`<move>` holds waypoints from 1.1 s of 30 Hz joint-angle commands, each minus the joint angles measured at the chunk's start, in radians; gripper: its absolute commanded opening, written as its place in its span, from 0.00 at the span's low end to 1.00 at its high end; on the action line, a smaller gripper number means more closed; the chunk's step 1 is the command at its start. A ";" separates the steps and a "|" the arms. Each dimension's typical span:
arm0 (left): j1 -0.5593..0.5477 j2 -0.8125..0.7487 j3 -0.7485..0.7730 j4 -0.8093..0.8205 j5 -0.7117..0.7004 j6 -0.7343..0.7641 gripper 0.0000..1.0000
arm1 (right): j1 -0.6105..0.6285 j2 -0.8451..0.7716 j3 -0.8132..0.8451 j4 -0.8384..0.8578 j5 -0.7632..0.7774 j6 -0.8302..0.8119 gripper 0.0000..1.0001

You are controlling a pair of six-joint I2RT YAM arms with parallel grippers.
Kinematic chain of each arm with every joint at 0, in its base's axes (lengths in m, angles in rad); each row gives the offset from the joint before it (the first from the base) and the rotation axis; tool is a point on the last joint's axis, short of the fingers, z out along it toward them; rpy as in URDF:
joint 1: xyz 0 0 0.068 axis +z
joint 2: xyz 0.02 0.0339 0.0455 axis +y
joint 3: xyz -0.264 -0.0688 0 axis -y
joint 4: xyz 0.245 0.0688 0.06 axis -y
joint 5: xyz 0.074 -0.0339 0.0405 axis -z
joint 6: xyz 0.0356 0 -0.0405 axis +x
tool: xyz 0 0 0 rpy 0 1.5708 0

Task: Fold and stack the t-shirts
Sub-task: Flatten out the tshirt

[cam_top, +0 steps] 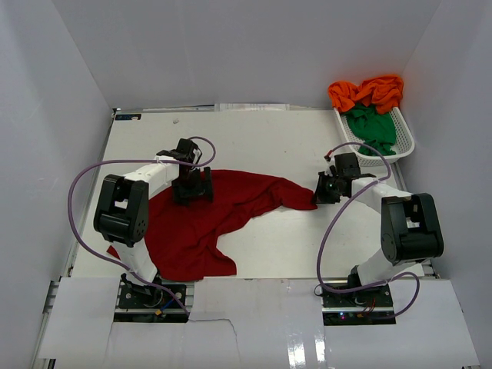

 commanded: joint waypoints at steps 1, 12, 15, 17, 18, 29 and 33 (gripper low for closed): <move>0.002 -0.017 -0.019 -0.002 0.003 0.009 0.98 | -0.002 -0.078 0.009 -0.012 -0.038 -0.005 0.08; -0.092 -0.133 -0.008 0.041 0.152 0.055 0.98 | 0.012 -0.307 0.414 -0.255 -0.064 -0.045 0.08; -0.157 -0.245 -0.046 0.096 0.212 0.092 0.98 | 0.010 -0.251 0.587 -0.320 -0.020 -0.059 0.08; -0.199 -0.305 -0.060 0.121 0.220 0.116 0.98 | 0.007 -0.191 0.661 -0.334 -0.016 -0.065 0.08; -0.223 -0.354 -0.062 0.132 0.214 0.136 0.98 | 0.006 -0.172 0.721 -0.337 -0.015 -0.064 0.08; -0.576 -0.499 -0.048 0.124 0.021 0.251 0.98 | 0.004 -0.002 0.959 -0.404 -0.032 -0.038 0.08; -0.761 -0.396 -0.048 0.081 -0.204 0.239 0.98 | 0.004 0.018 1.000 -0.426 -0.029 -0.036 0.08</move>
